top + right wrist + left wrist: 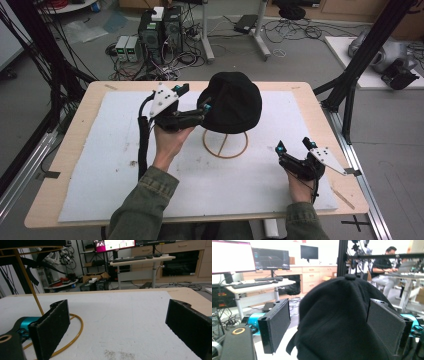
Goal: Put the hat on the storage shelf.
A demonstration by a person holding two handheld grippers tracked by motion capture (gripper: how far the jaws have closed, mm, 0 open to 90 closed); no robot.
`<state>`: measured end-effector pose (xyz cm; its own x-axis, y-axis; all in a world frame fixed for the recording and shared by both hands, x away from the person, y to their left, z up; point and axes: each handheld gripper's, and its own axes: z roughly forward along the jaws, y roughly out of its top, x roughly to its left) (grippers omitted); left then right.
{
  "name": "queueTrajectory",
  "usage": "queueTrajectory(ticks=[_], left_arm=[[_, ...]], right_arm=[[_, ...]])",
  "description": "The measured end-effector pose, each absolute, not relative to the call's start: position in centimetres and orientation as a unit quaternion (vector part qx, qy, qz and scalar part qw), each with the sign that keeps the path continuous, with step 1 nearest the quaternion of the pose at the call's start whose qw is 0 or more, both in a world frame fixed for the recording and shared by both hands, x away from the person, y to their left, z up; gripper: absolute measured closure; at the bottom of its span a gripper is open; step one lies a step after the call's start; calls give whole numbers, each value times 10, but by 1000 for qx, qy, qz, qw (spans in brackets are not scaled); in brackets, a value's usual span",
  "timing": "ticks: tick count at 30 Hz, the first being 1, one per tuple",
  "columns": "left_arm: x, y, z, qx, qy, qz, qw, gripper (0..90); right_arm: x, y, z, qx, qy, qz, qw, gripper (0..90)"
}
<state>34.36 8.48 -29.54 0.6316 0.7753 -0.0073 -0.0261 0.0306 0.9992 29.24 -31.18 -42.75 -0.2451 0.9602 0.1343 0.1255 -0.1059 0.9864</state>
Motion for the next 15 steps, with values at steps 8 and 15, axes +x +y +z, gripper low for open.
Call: queueTrajectory(ticks=[8,15], left_arm=[[335,108,-302,615,317,332,641,178],[325,132,-313,605,336,352,630,174]], right_arm=[[294,-306,-428,488,558,560,371,45],[295,-306,-428,489,557,556,375,44]])
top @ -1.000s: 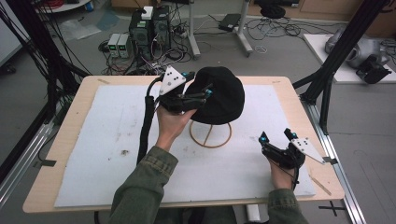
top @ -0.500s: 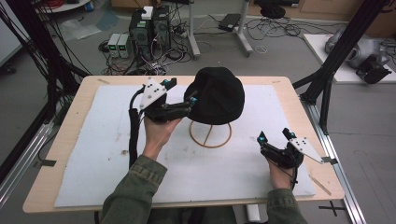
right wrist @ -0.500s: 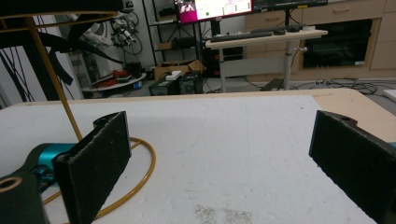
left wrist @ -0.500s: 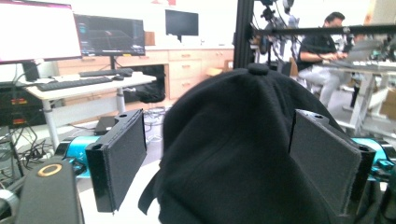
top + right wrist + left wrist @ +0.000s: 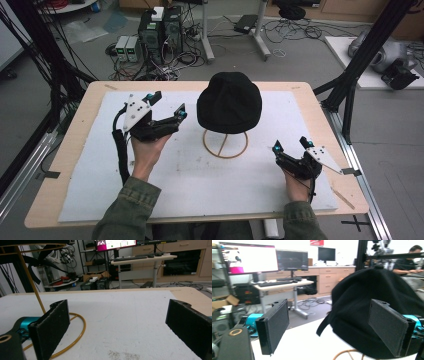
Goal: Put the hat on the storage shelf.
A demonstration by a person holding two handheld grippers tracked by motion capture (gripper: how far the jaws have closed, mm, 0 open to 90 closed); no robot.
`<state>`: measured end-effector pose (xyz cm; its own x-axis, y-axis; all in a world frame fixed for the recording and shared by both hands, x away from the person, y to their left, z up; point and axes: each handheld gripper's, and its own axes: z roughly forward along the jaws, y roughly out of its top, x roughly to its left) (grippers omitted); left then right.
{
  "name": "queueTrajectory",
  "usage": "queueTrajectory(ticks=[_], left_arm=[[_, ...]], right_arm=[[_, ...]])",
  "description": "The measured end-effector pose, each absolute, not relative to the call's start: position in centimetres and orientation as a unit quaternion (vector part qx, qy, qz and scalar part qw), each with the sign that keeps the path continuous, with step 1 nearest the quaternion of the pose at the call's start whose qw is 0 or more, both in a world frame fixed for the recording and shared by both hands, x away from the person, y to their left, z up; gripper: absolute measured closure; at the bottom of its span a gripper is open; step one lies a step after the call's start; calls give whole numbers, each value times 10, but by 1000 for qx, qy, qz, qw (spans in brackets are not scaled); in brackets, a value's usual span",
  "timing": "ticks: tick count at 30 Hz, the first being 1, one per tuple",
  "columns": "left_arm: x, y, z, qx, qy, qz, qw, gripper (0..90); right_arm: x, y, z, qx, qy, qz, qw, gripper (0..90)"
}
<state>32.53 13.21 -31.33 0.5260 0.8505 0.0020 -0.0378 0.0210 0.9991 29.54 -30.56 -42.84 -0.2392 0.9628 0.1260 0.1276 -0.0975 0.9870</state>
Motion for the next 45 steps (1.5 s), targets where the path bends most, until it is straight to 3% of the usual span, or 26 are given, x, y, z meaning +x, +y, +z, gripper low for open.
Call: queueTrajectory(ticks=[25,39,41,45], left_arm=[[281,213,-384,594,411,401,563,173],[256,247,-421,555,455,427,549,157],[248,252,-426,548,447,462,536,157],[244,262,-435,550,456,467,522,156]], right_arm=[[297,-305,-433,497,562,551,365,44],[296,-304,-434,492,567,549,367,44],[295,-304,-435,492,569,546,369,43],[294,-305,-436,497,565,543,374,44]])
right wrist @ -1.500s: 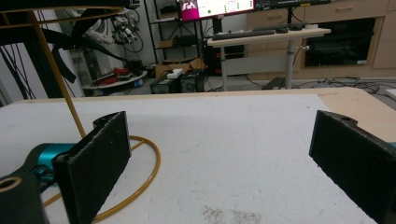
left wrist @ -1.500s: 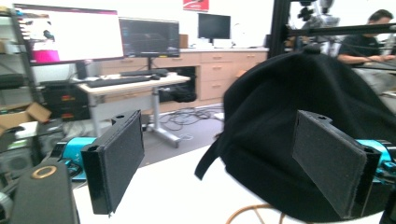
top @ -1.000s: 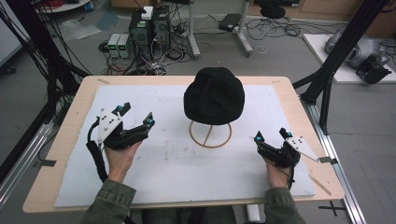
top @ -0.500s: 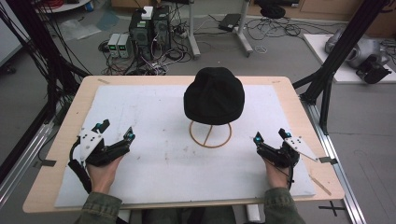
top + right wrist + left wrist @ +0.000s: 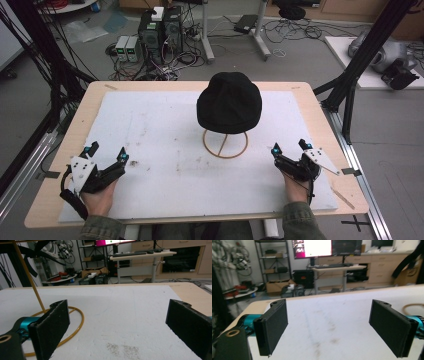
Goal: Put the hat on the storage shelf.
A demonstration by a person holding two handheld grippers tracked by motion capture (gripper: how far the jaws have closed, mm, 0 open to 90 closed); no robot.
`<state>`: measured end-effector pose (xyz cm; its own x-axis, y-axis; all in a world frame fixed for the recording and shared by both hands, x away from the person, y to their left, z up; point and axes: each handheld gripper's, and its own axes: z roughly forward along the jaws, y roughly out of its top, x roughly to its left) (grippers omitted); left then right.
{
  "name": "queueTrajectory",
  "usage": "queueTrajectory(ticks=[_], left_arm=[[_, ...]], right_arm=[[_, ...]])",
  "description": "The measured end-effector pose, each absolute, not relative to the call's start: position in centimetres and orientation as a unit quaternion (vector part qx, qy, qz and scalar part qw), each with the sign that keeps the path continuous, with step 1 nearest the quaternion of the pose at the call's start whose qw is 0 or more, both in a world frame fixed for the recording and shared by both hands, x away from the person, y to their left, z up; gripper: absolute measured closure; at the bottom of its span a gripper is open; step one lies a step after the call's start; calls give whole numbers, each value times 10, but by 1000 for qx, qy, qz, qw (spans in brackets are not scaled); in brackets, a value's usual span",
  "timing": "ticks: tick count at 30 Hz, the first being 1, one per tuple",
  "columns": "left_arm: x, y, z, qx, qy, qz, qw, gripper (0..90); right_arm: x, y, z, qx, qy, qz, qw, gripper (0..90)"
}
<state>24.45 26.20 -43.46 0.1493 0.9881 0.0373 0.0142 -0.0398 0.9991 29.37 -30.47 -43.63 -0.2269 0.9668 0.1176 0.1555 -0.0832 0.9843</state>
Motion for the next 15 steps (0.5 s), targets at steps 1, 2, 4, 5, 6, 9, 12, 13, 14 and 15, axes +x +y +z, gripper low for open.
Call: queueTrajectory(ticks=[1,2,4,5,6,9,12,13,14,15], left_arm=[[243,269,-437,538,467,466,524,156],[243,272,-438,533,471,464,528,156],[241,277,-439,524,477,463,532,156],[241,277,-439,524,477,463,532,156],[241,278,-439,524,478,460,534,156],[241,279,-439,524,478,459,535,156],[242,276,-439,526,472,460,538,156],[242,276,-439,528,471,460,536,156],[243,275,-439,529,470,460,537,156],[244,275,-439,532,470,457,536,156]], right_arm=[[293,-305,-436,498,561,544,376,44],[293,-305,-436,497,561,543,378,43],[292,-305,-436,498,560,544,377,43],[292,-305,-436,498,560,544,377,43],[292,-306,-436,497,560,545,378,44],[292,-307,-436,500,556,547,377,44],[292,-308,-436,500,557,547,375,44],[291,-308,-436,501,557,547,374,44],[291,-308,-436,501,557,547,374,44],[291,-308,-436,501,557,548,373,44]])
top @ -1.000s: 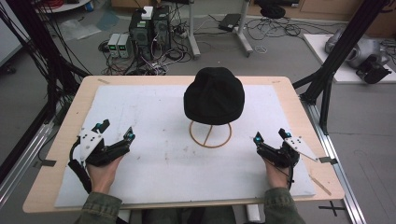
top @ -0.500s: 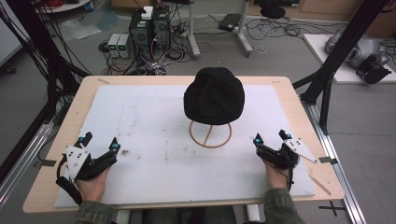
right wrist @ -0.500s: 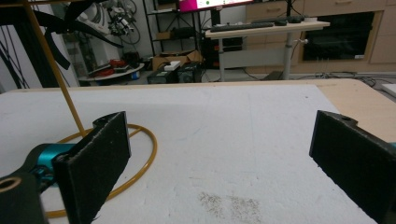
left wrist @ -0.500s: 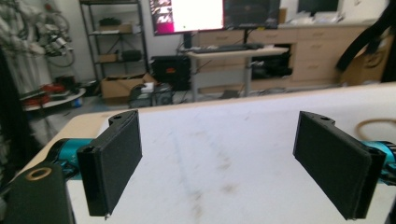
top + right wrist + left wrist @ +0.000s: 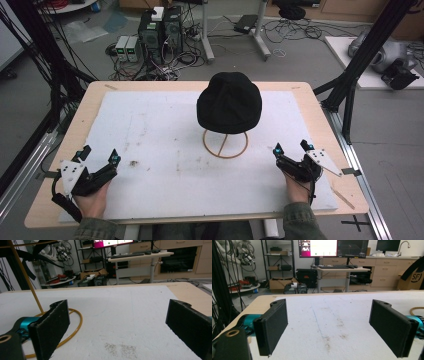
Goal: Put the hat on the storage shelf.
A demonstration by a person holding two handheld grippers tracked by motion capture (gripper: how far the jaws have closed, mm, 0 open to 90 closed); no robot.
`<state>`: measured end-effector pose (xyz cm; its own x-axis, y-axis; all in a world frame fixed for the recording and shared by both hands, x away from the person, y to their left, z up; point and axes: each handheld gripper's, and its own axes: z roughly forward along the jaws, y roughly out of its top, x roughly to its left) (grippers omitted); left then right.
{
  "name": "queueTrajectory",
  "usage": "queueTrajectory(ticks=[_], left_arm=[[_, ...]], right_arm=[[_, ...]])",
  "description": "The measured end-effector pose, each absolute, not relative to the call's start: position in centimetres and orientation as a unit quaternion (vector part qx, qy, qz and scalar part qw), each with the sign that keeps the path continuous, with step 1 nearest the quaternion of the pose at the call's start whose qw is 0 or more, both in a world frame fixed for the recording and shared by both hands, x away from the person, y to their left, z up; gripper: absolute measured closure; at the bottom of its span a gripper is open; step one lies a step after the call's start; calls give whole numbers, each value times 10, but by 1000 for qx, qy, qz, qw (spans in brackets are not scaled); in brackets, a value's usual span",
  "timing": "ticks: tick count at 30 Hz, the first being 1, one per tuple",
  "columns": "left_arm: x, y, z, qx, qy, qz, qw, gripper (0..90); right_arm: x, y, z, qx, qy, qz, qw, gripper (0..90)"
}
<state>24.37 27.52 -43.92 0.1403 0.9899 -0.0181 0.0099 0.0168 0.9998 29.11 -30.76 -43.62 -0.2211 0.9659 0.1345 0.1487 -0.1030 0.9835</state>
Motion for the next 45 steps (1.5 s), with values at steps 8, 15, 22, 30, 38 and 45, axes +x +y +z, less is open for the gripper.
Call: queueTrajectory(ticks=[8,15,22,30,38,45], left_arm=[[246,277,-442,537,478,447,532,156],[244,277,-442,531,479,448,536,156],[245,276,-442,535,480,444,536,157],[246,274,-442,540,478,440,535,163],[247,273,-443,543,477,438,535,164],[248,273,-444,546,476,435,535,164]], right_arm=[[291,-308,-435,495,555,549,382,44],[290,-309,-434,495,551,552,382,44],[289,-312,-434,501,549,552,379,44],[288,-313,-434,505,549,551,374,44],[289,-313,-435,500,552,550,377,44],[290,-314,-435,502,552,549,376,44]])
